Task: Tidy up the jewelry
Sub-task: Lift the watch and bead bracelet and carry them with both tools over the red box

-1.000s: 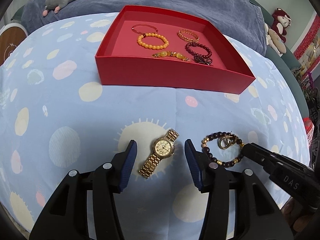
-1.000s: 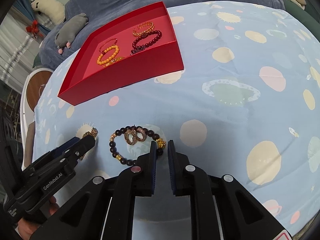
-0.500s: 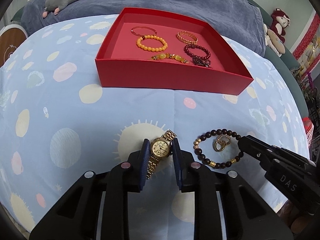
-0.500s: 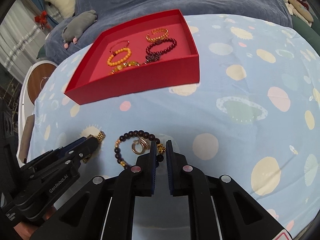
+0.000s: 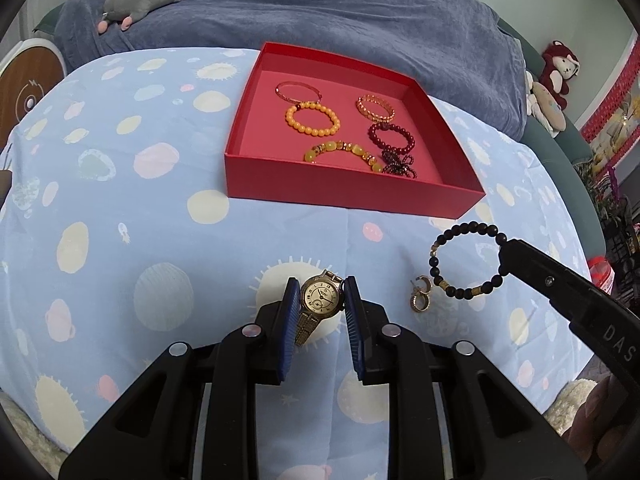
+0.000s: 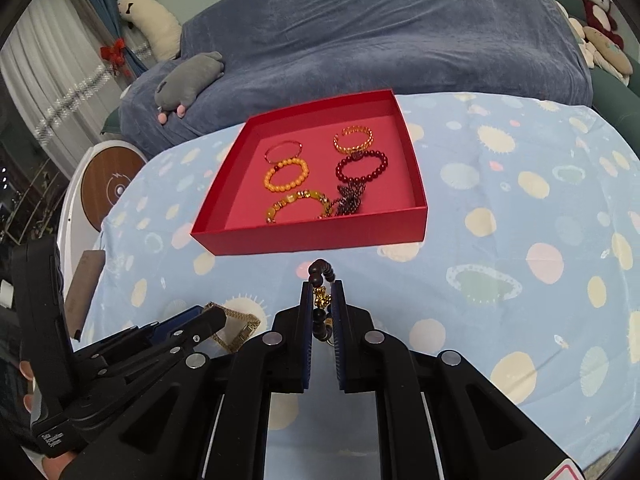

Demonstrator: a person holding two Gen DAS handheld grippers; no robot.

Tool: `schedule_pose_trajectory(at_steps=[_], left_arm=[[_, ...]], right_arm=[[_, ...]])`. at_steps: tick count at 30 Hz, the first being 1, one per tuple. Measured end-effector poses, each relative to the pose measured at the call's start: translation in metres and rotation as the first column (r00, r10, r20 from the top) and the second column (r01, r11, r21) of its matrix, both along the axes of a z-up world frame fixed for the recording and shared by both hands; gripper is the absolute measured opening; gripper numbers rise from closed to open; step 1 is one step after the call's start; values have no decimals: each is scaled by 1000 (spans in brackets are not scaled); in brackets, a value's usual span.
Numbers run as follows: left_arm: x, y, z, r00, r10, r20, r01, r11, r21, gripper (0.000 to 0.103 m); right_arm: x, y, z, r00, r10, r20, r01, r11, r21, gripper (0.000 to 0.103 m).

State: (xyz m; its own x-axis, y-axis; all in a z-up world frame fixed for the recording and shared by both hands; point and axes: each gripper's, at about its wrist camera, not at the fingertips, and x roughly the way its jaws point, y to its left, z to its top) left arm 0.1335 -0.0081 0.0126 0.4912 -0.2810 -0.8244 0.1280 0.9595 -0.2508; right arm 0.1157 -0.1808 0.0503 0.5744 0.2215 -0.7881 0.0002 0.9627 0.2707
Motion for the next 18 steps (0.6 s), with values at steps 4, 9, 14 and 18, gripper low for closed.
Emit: schedule_pose_trajectory(at_steps=[4,9,14,18], left_arm=[[0,3,12,1000,4,4,-4,1000,-11,22],[8,3,34,1000,-5,27,6,1000,-16,22],[31,1,56,997,-8,71,10,999,-32,22],[60,-3,68,994,-15,105,18,1000,-25,22]], right_arm=[[-2,-5,10,1000,-11,15,11,1000,12,10],[6,-13,23,999,-22,36,21,1000,20,10],[33,-19,36,998,-21,66,20,1000,23,10],[64,-21,43,997,-16,82,13,999,33,10]])
